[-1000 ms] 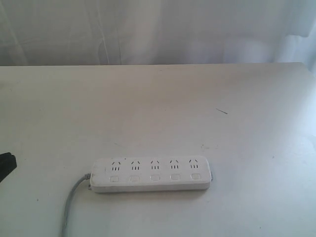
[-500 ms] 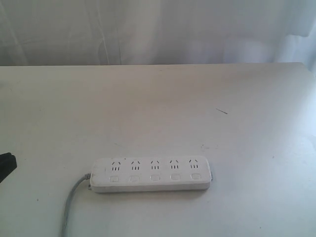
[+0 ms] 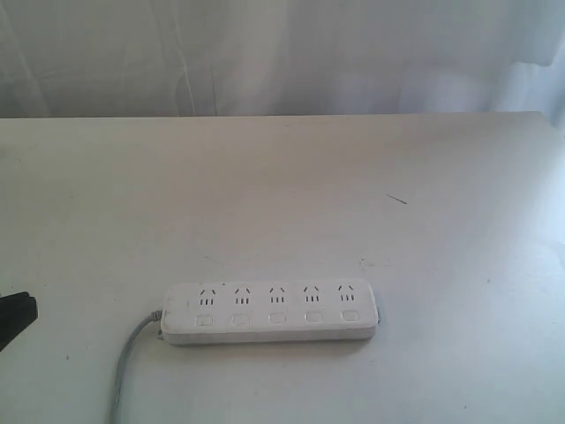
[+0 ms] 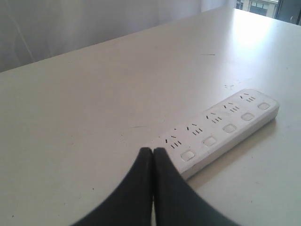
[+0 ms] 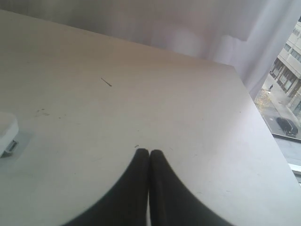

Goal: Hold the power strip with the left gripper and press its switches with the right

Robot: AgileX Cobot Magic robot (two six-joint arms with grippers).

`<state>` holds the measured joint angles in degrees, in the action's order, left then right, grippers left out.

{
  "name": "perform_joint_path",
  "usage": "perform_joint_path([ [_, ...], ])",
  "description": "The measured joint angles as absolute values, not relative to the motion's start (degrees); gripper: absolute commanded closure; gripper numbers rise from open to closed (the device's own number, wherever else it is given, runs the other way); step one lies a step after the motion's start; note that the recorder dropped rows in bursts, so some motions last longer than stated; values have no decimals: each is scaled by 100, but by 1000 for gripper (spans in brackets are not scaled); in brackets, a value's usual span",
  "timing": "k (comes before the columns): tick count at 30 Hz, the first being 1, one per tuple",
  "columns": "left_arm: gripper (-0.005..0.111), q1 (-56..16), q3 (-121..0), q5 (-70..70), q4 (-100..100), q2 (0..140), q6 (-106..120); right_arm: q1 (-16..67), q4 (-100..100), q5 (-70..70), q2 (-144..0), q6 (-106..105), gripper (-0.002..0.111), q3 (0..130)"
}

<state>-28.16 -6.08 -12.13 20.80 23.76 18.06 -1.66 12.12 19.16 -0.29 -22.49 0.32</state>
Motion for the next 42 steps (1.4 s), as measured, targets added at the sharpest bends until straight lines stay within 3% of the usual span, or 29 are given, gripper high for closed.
perform_joint_path([
  [18,107,-2740,-36,-1479,1970,2243,1622,-166,1212,1925,-29,-2249,108,32],
  [26,107,-1621,-36,-1202,1904,1733,1423,-166,1245,1925,-29,-2249,108,32],
  [37,107,278,-23,668,2224,413,1009,-166,1254,1925,-29,-2249,108,32],
  [42,107,643,-23,1191,2581,52,988,-166,1254,1925,-29,-2249,108,32],
])
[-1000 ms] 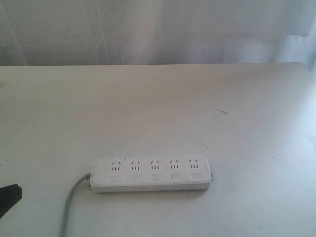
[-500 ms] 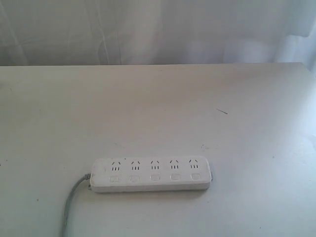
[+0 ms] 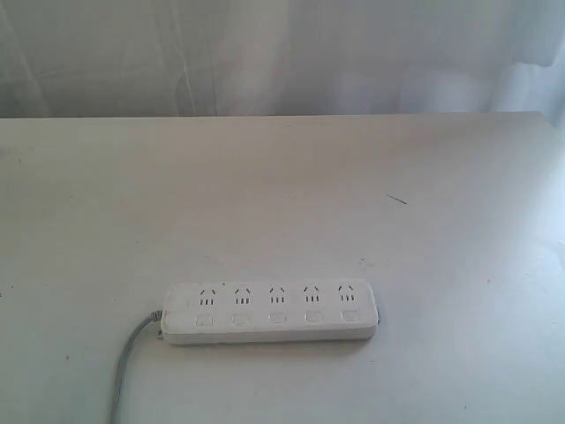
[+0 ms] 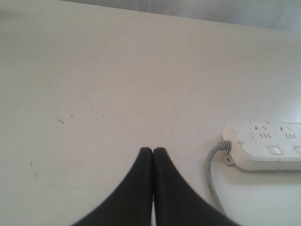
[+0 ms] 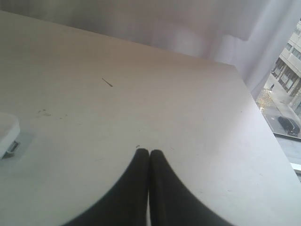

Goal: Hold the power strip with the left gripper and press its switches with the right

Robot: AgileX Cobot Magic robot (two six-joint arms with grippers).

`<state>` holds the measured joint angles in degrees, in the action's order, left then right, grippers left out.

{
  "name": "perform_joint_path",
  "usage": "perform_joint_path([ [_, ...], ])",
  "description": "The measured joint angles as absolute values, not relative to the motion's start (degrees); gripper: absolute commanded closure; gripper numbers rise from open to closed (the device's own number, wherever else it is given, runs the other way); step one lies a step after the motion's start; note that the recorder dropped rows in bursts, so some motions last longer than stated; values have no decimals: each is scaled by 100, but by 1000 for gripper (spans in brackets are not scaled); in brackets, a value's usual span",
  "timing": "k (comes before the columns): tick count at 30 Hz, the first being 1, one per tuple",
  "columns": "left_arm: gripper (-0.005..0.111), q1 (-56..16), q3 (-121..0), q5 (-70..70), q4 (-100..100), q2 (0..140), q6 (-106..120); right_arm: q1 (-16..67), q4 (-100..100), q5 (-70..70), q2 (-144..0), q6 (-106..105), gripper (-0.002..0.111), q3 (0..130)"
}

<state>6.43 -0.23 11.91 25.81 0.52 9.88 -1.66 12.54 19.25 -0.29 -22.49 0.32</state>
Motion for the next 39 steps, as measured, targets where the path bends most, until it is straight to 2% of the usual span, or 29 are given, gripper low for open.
perform_joint_path([
  [24,107,364,-23,1294,2558,30,976,-166,1258,1925,-29,-2249,108,32],
  [30,107,364,-23,1212,1216,30,-409,-166,1258,1925,-29,-2249,108,32],
  [39,107,364,-23,1188,225,30,-1535,-166,1258,1925,-29,-2249,108,32],
])
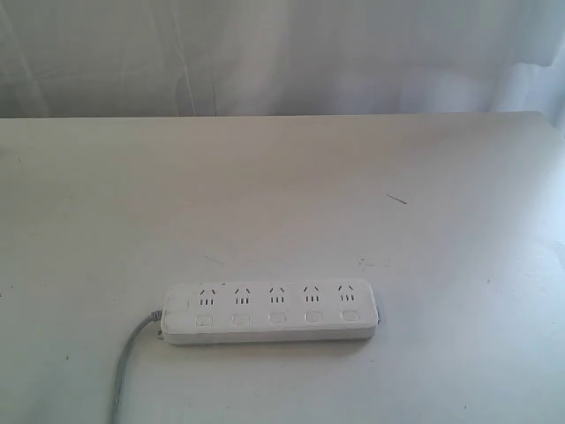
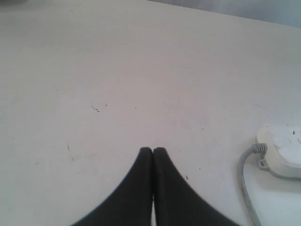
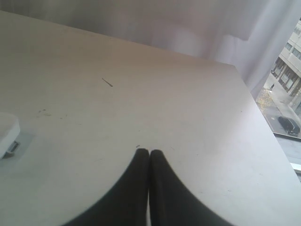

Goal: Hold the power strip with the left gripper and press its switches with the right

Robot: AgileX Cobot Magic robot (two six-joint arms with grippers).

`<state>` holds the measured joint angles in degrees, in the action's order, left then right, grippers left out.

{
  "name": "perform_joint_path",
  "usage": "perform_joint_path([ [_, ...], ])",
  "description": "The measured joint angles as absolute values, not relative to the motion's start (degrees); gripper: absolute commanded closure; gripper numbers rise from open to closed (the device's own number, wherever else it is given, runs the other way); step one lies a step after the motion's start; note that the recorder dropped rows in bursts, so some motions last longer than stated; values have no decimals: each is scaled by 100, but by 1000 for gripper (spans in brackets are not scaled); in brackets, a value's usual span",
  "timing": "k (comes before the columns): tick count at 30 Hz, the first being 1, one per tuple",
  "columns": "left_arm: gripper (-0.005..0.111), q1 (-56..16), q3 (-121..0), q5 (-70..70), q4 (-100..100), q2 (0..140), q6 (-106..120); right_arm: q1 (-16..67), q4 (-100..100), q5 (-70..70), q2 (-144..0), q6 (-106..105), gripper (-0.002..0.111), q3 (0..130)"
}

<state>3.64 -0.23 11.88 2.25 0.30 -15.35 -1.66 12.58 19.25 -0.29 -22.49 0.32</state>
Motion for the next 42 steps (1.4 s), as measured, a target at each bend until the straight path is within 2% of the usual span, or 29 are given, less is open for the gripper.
perform_joint_path([
  [20,107,364,-15,1369,145,30,-2035,-166,1267,1925,-29,-2249,108,32],
  [22,107,364,-15,1472,145,29,-1401,-166,1267,1925,-29,-2249,108,32],
  [26,107,364,-26,1903,145,29,1429,-166,1267,1925,-29,-2249,108,32],
  [30,107,364,-35,1926,124,29,1870,-166,1267,1925,-29,-2249,108,32],
  [35,107,364,-35,1935,124,29,1751,-166,1267,1925,-29,-2249,108,32],
  [42,107,364,-47,1935,139,29,0,-166,1279,1925,-29,-2249,108,32],
])
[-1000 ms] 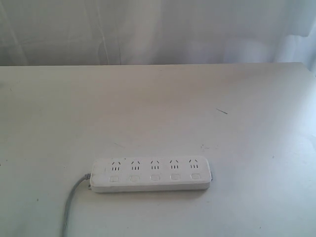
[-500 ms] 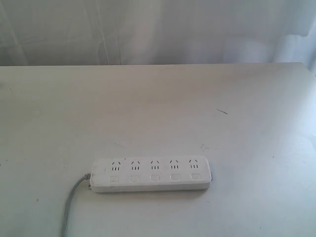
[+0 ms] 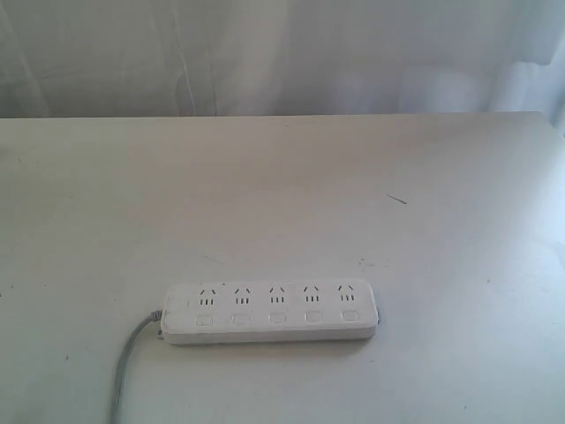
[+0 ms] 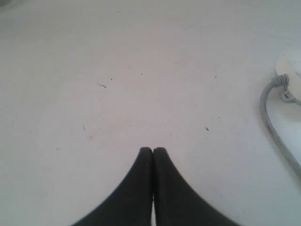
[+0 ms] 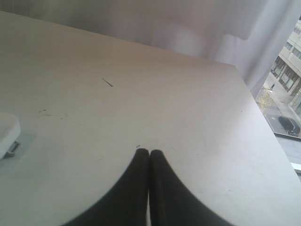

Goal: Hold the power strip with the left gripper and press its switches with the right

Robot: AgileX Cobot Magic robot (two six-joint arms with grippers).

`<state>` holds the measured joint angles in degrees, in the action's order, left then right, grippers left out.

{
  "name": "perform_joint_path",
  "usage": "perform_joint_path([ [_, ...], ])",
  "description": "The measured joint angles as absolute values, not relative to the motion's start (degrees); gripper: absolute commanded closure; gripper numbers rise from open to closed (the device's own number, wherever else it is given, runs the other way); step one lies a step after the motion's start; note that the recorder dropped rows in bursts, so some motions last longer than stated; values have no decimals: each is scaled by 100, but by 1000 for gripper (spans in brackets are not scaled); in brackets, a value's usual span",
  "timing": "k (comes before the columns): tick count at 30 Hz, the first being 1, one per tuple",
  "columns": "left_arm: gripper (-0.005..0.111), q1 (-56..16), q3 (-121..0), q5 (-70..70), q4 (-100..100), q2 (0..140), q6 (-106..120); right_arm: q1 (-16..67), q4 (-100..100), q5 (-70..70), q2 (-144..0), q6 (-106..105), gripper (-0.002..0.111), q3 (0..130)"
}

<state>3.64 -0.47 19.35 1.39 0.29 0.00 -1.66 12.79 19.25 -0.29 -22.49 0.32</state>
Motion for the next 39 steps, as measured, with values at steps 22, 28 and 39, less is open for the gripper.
perform_joint_path([
  [22,107,364,-47,1984,183,29,-944,-166,1279,1925,-29,-2249,108,32],
  [28,107,364,-47,1984,183,29,-932,-166,1279,1925,-29,-2249,108,32],
  [39,107,364,-47,1984,183,29,-921,-166,1279,1925,-29,-2249,108,32],
])
